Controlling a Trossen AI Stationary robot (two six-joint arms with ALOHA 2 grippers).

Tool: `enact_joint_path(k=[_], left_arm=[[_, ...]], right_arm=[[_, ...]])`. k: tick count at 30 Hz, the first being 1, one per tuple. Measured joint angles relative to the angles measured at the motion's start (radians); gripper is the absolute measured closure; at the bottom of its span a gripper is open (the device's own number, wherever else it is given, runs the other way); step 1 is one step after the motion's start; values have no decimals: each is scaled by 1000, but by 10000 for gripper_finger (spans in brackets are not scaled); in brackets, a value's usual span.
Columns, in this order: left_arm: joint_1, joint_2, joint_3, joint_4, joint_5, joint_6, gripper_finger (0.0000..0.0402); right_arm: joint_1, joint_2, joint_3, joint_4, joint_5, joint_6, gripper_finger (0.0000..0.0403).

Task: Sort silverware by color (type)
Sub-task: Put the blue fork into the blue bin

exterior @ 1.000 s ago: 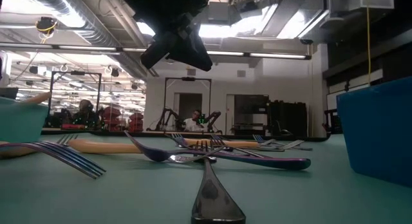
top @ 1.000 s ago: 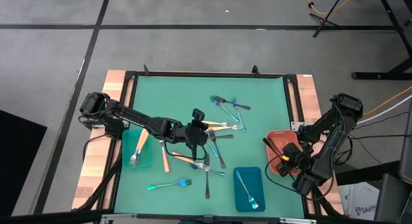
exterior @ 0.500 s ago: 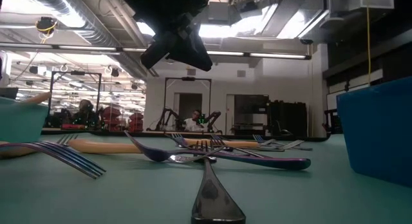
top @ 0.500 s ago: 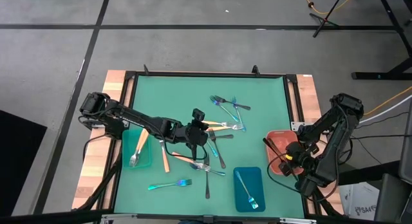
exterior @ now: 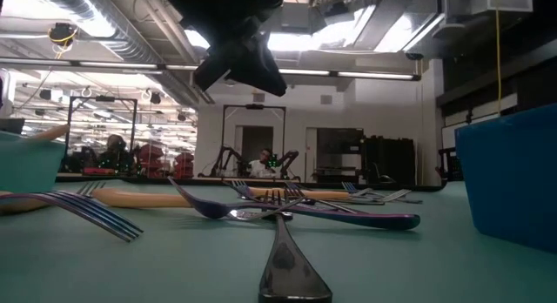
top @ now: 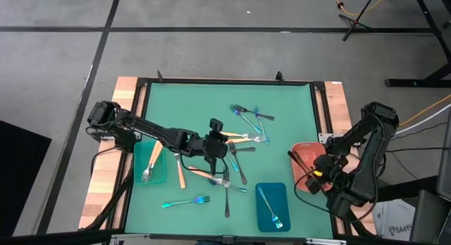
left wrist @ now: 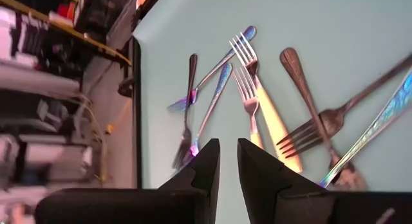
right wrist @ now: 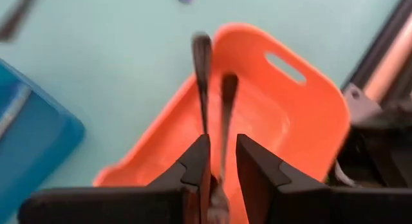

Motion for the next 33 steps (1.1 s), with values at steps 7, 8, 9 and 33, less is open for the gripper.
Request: enact_joint_path(k=[7, 8, 9, 33], left_arm=[[-15, 0, 0, -13, 11, -260, 353], [-19, 0, 0, -19, 25, -289, 353], [-25, 0, 0, -26, 44, -317, 353], [-127, 0, 0, -306, 738, -968, 353]], right_arm=[[0, 0, 0, 0, 150, -1, 336], [0, 0, 0, 0, 162, -1, 336], [0, 0, 0, 0, 172, -1, 336], [-211, 0, 0, 3, 402, -383, 336]])
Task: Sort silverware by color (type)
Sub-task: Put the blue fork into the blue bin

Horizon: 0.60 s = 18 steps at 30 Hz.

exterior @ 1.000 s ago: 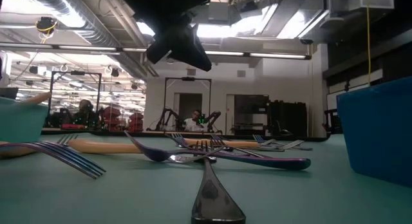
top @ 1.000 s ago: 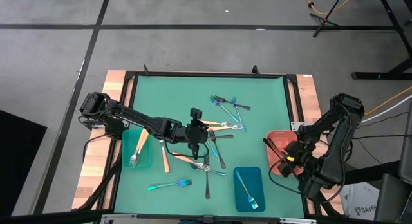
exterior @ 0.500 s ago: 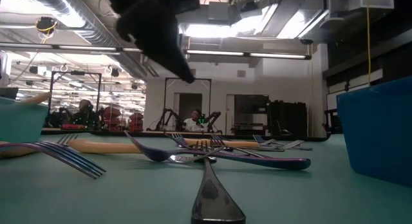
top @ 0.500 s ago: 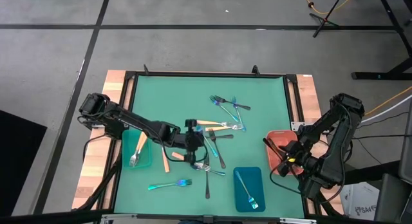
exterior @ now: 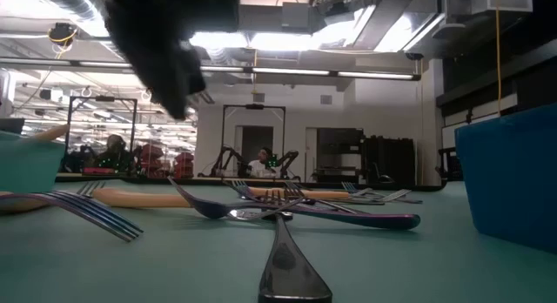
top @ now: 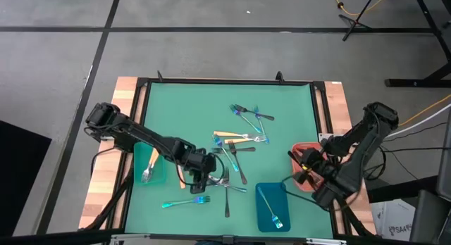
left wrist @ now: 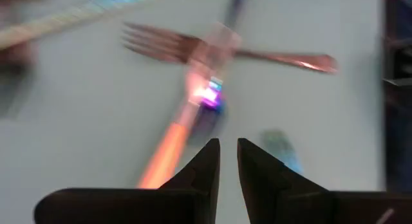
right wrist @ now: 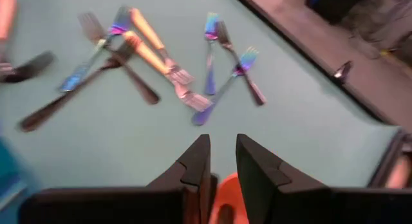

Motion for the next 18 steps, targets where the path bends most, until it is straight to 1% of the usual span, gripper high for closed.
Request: enact_joint_path(k=[4, 6, 8, 12, 18], left_arm=[[-61, 0, 0, 0, 103, -33, 353], [-98, 0, 0, 0, 114, -41, 353], [-137, 0, 0, 0, 90, -78, 353], [-204, 0, 0, 0, -7, -177, 353], [-270, 4, 0, 0, -81, -334, 353]], right_arm=[[-83, 0, 0, 15, 0, -114, 336], [-116, 0, 0, 36, -1, -174, 336], [-146, 0, 0, 63, -1, -239, 336], [-197, 0, 0, 125, -1, -338, 336], [-249, 0, 0, 207, -10, -458, 336]])
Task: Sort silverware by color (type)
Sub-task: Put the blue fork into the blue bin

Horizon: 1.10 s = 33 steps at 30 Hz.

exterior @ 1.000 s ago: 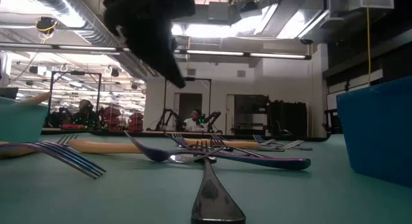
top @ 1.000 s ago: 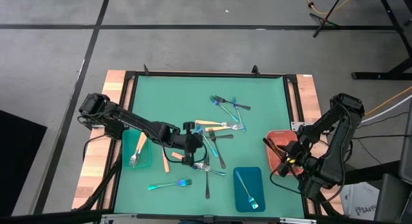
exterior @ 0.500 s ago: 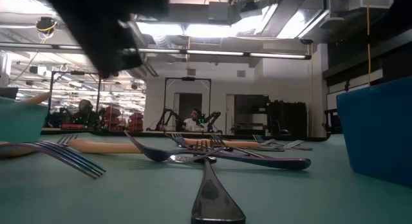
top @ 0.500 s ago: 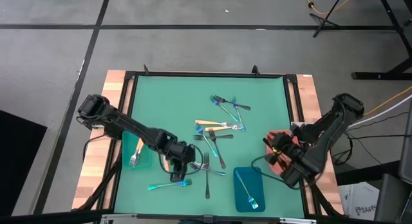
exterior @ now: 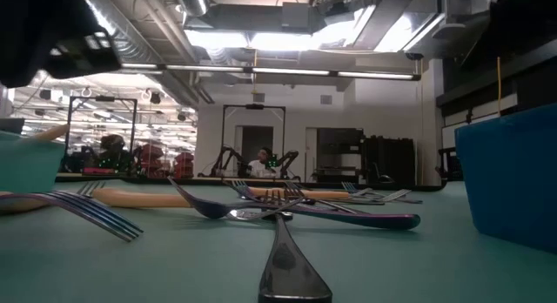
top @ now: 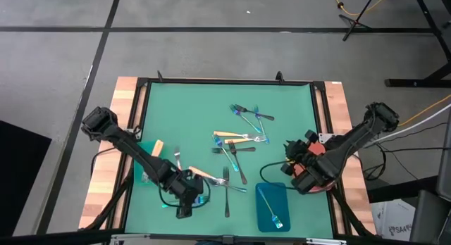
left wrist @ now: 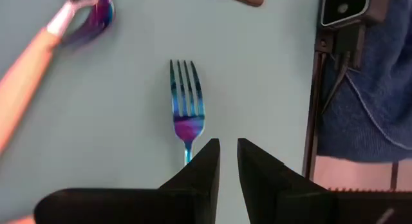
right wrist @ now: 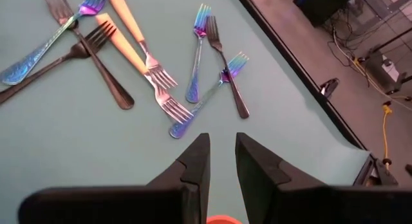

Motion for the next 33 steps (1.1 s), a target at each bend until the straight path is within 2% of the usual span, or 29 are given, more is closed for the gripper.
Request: enact_joint_path(k=[8, 12, 15, 19, 23, 33], left_arm=[[-19, 35, -1, -35, -2, -128, 353], [-19, 79, -1, -47, 29, -167, 334], [-19, 97, -1, -45, 53, -169, 313], [-19, 99, -1, -42, 2, -159, 297], [-19, 99, -1, -43, -38, -138, 296], [-36, 139, -1, -43, -26, -138, 297]], right_arm=[[-27, 0, 0, 80, -33, -107, 336], [-25, 0, 0, 105, -43, -127, 336], [-25, 0, 0, 108, -52, -128, 336], [-25, 0, 0, 108, -52, -129, 336], [-25, 0, 0, 108, -52, -129, 336], [-25, 0, 0, 108, -52, -130, 336]])
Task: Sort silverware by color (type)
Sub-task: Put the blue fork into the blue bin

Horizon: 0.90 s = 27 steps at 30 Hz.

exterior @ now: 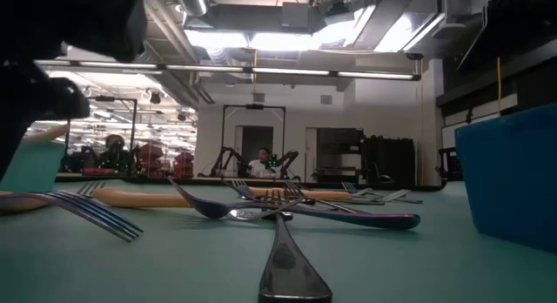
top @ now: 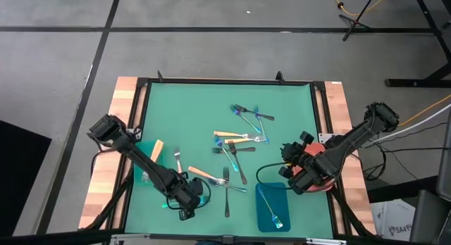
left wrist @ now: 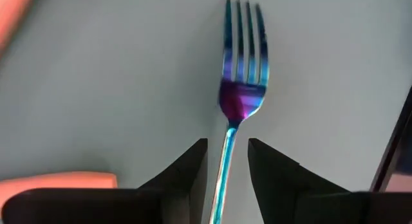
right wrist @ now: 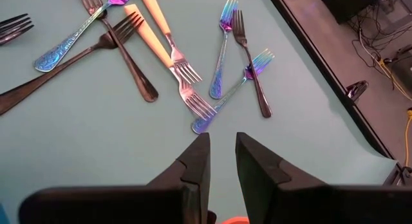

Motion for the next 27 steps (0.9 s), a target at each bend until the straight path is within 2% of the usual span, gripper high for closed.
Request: enact_joint_path(k=[8, 14, 27], left_arm=[[-16, 52, 2, 0, 22, 1, 297], [-22, 57, 3, -3, -10, 3, 303], [-19, 58, 2, -12, -32, 5, 392]], right_arm=[[0, 0, 0, 3, 0, 0, 336], [0, 0, 0, 4, 0, 0, 336], [0, 0, 0, 7, 0, 0, 336]])
